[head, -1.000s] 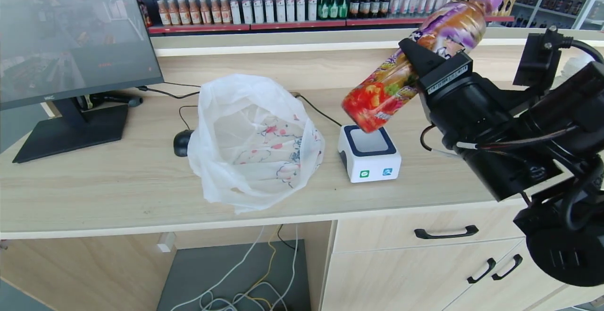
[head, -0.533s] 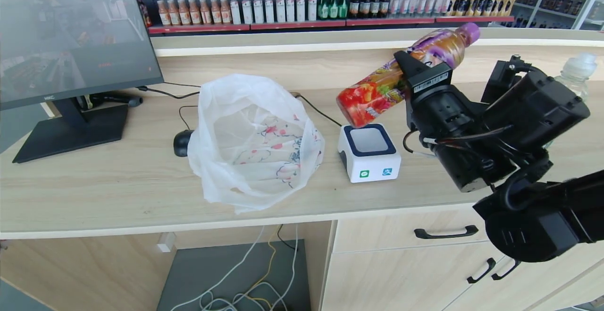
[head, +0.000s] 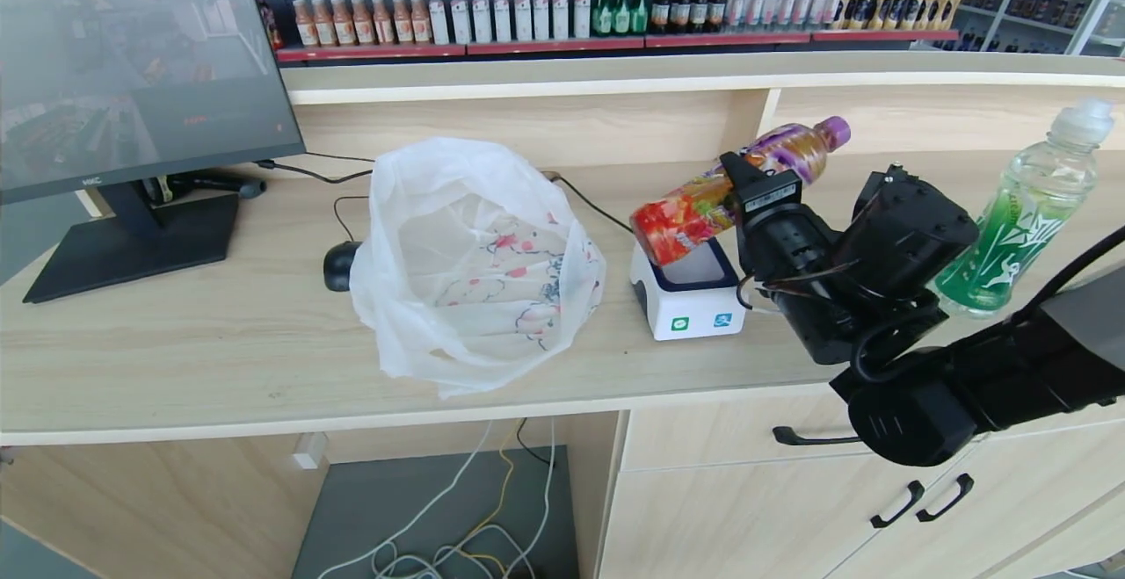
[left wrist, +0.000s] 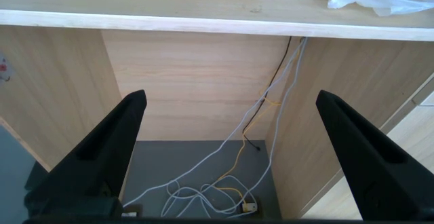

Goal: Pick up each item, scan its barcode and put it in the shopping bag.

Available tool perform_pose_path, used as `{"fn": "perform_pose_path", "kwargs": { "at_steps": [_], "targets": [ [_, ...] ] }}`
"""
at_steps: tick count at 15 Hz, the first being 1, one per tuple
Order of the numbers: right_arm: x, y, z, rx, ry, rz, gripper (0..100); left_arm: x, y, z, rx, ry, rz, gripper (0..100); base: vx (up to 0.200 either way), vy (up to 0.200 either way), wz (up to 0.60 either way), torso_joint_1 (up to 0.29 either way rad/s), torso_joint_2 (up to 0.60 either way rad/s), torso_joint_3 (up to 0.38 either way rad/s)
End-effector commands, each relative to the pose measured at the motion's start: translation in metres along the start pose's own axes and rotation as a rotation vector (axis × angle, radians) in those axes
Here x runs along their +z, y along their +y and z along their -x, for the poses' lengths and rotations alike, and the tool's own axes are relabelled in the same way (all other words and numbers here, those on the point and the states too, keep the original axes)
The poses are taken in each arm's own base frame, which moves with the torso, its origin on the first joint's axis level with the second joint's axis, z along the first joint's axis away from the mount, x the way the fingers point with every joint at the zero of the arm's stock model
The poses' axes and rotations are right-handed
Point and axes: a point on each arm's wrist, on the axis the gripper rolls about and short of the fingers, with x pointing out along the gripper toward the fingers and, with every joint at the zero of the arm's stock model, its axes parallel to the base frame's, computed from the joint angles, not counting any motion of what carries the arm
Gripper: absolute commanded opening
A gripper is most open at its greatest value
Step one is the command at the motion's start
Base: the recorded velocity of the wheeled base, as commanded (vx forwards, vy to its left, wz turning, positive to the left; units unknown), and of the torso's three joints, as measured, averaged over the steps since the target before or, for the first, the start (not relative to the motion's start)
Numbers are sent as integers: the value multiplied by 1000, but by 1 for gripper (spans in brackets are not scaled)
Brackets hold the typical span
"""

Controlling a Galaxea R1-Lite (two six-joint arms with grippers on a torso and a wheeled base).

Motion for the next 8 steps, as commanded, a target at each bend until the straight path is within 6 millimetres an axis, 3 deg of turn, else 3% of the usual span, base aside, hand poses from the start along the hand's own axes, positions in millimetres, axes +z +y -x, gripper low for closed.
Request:
{"fn": "perform_pose_path", "kwargs": {
  "at_steps": [1,8],
  "targets": [
    [-1,-6,-1,-12,2,4,0,0,0,0,1,-1,1,100,0,0,0,0,0,0],
    [13,-11,-5,-21,-33,-7,0,0,0,0,1,-1,-1,100,0,0,0,0,0,0]
  ]
}}
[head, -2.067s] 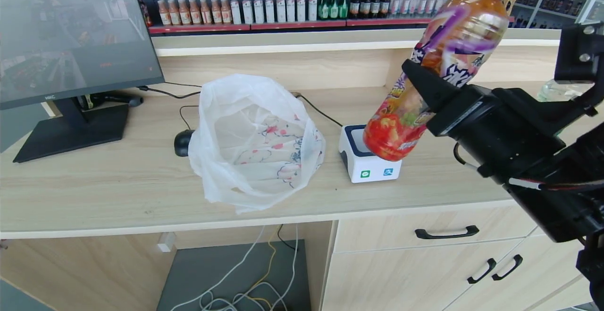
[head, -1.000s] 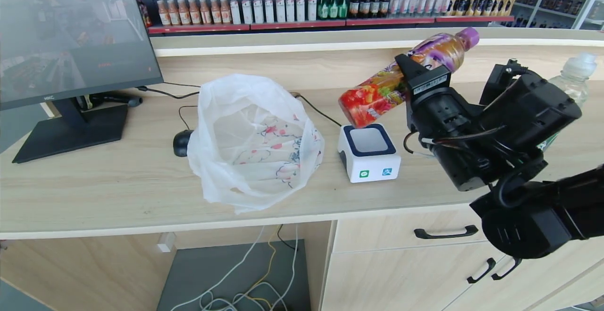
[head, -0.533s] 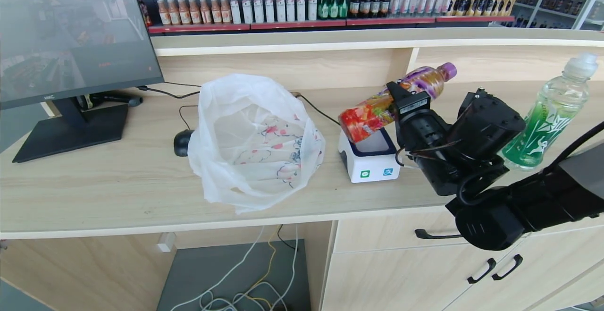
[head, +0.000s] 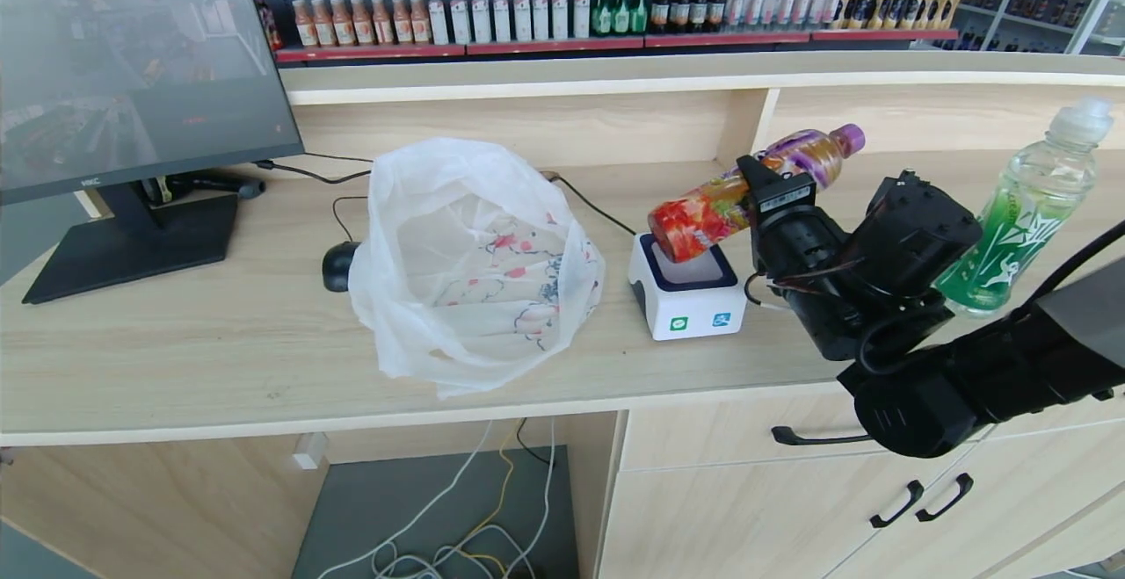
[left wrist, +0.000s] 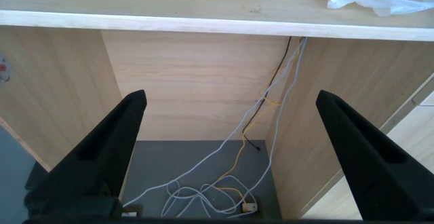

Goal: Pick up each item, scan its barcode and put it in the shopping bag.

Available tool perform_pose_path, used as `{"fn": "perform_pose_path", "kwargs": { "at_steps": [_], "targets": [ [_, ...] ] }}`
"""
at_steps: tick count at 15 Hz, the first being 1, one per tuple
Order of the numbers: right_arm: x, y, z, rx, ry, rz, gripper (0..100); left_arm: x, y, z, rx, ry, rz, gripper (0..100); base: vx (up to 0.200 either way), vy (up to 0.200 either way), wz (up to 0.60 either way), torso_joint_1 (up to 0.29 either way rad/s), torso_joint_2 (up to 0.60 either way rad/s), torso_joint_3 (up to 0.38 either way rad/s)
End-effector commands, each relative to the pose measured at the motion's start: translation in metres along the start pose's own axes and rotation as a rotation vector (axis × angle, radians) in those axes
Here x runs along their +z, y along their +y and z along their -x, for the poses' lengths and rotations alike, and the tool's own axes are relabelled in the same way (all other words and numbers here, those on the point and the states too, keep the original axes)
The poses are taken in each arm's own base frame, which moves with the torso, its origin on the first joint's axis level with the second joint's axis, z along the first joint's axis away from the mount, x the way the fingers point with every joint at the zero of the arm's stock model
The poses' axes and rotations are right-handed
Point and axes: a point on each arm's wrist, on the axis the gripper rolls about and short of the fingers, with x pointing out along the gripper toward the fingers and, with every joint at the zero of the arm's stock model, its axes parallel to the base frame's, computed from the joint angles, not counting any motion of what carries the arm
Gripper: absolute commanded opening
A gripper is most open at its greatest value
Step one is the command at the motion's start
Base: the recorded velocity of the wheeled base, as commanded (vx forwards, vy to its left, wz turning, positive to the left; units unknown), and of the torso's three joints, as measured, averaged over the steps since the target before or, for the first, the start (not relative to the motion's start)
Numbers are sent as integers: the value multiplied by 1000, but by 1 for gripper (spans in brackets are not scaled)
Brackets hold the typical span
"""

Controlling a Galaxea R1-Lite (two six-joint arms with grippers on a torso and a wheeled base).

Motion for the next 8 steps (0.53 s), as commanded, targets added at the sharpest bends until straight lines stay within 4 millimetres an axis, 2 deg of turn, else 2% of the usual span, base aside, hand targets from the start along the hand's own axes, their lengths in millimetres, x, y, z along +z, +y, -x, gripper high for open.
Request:
{"fn": "perform_pose_path", "kwargs": {
  "at_steps": [1,8],
  "targets": [
    [3,1,1,2,-5,-2,0,0,0,0,1,-1,-1,100,0,0,0,0,0,0],
    [2,2,1,3,-3,-4,0,0,0,0,1,-1,1,100,0,0,0,0,0,0]
  ]
}}
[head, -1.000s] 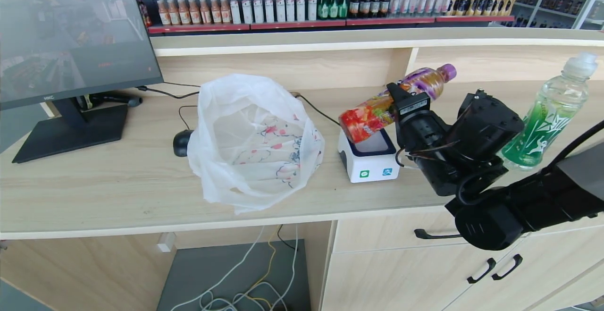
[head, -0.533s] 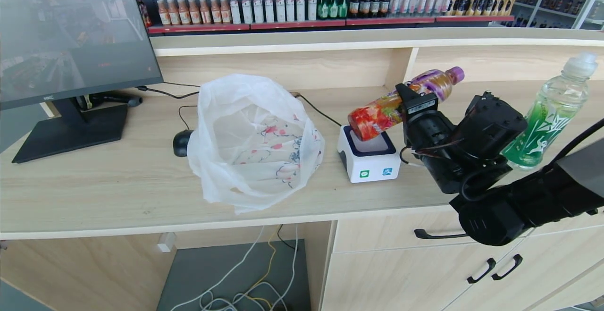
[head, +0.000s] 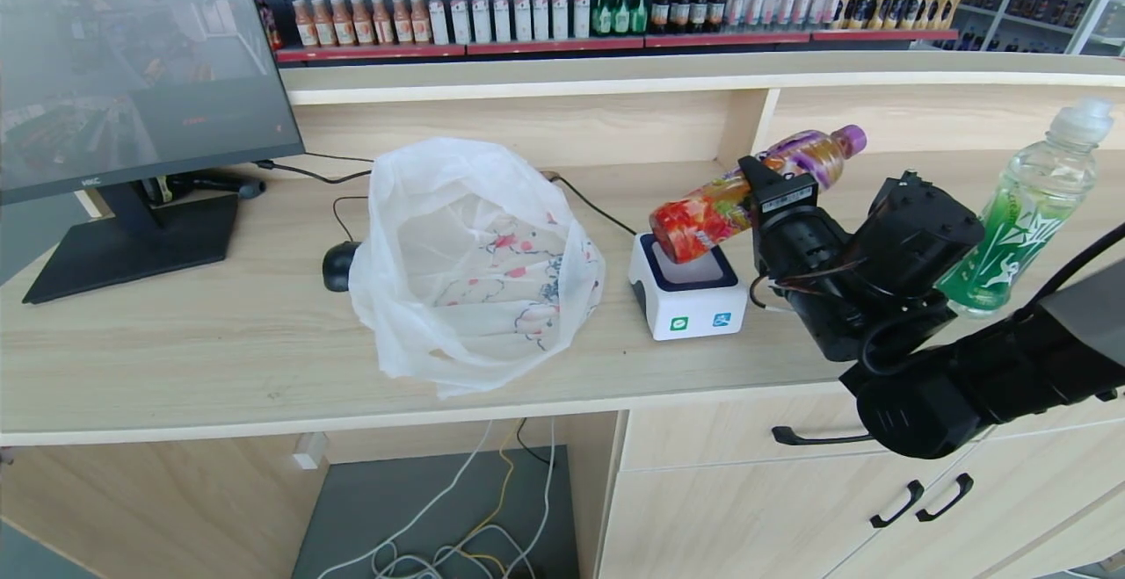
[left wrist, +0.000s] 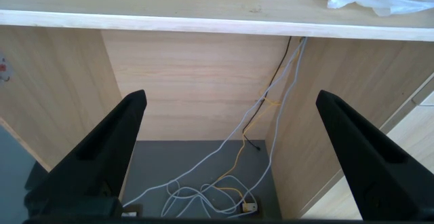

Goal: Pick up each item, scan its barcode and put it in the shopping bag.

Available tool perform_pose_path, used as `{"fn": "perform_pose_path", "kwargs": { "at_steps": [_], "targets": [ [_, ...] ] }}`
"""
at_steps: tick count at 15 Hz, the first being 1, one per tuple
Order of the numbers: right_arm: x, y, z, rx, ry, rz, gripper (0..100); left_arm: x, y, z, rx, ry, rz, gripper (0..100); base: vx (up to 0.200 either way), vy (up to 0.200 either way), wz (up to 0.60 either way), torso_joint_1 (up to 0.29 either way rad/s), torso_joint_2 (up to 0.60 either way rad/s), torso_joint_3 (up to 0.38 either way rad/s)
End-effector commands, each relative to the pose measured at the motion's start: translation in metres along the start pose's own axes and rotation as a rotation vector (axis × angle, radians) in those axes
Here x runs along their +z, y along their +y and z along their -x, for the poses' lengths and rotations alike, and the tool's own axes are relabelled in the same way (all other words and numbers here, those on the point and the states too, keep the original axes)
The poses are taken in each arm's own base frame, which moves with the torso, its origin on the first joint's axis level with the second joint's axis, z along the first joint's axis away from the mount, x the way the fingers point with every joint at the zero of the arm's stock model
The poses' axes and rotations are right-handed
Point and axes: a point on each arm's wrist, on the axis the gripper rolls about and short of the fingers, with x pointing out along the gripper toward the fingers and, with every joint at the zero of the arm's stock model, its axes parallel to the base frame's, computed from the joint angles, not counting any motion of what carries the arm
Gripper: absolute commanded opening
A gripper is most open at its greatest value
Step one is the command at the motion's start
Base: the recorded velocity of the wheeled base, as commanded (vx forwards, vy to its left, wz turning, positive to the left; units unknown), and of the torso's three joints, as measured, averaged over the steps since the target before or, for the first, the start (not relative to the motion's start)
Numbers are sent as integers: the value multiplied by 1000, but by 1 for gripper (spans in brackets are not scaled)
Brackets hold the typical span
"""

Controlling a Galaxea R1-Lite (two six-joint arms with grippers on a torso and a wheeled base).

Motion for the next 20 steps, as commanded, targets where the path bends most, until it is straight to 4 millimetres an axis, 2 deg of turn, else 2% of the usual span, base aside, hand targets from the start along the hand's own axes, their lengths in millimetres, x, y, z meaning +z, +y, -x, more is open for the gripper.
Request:
{"fn": "perform_pose_path", "kwargs": {
  "at_steps": [1,7,11,15,20],
  "targets": [
    [1,3,1,6,-3,-3,0,0,0,0,1,-1,1,100,0,0,0,0,0,0],
    [3,5,0,16,-7,-6,0,0,0,0,1,-1,1,100,0,0,0,0,0,0],
    [8,19,4,44,-8,-14,0,0,0,0,1,-1,-1,100,0,0,0,0,0,0],
    [13,50,19,112,6,-11,0,0,0,0,-1,-1,-1,100,0,0,0,0,0,0],
    [12,111,65,262,65,67,0,0,0,0,-1,-1,-1,100,0,0,0,0,0,0]
  ]
}}
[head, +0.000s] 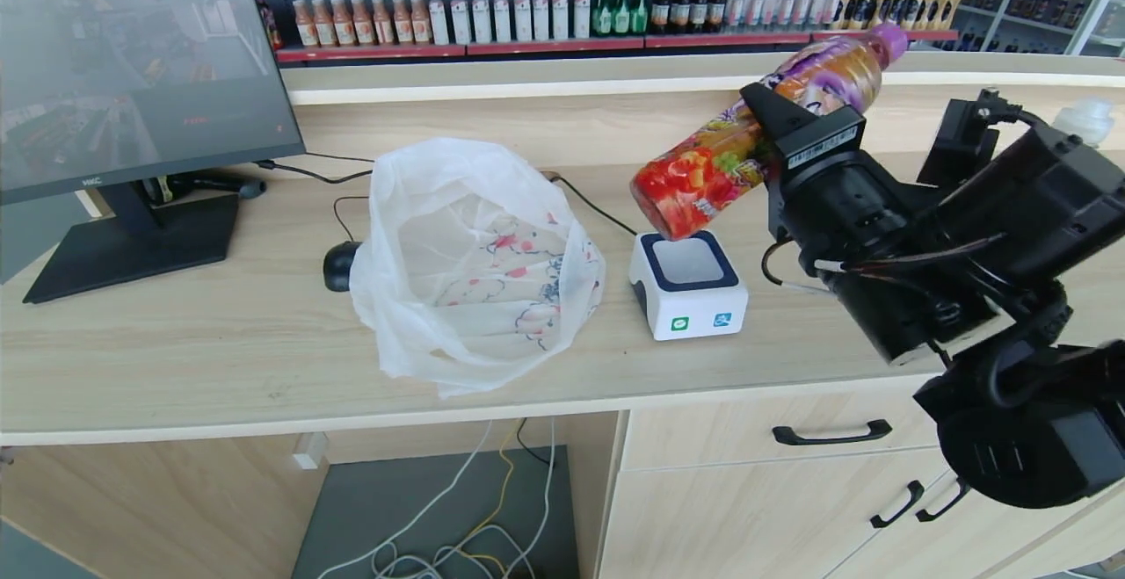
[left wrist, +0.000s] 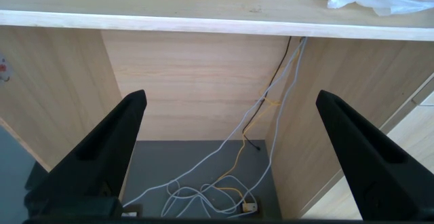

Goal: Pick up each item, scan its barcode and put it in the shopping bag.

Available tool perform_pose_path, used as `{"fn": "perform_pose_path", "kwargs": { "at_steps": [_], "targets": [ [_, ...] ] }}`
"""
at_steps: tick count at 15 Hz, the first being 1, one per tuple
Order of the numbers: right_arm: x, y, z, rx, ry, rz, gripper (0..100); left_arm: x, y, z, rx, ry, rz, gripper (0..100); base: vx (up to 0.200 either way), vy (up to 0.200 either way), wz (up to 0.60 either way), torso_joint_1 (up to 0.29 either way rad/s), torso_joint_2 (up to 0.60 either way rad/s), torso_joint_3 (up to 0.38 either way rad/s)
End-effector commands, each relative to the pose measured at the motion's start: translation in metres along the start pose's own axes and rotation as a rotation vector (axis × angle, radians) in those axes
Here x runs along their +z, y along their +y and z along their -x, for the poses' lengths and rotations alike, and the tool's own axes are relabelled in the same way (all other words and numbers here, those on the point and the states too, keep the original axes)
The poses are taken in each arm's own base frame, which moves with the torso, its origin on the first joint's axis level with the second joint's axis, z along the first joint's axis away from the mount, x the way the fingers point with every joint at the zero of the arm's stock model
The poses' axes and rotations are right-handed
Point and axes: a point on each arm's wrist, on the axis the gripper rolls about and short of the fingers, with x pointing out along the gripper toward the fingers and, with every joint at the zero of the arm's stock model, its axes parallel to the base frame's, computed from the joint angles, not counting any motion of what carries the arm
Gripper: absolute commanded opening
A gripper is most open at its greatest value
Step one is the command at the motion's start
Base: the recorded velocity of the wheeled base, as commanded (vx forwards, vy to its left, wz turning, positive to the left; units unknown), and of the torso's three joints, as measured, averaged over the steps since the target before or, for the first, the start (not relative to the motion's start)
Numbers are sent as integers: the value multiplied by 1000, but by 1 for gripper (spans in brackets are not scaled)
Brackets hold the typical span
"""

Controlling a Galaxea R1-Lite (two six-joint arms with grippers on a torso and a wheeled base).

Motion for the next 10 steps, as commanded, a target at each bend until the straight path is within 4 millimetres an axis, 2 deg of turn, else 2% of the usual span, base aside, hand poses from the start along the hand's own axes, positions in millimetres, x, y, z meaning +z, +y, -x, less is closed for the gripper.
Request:
{"fn": "perform_pose_path", "kwargs": {
  "at_steps": [1,2,4,7,10],
  "targets": [
    [12,42,21,104,1,18,0,0,0,0,0,-1,-1,100,0,0,0,0,0,0],
    [14,56,29,140,7,47,0,0,0,0,0,-1,-1,100,0,0,0,0,0,0],
    [20,68,42,168,9,113,0,0,0,0,0,-1,1,100,0,0,0,0,0,0],
    [29,59,68,155,50,194,0,0,0,0,0,-1,-1,100,0,0,0,0,0,0],
    [30,49,76,154,78,357,0,0,0,0,0,-1,-2,100,0,0,0,0,0,0]
  ]
}}
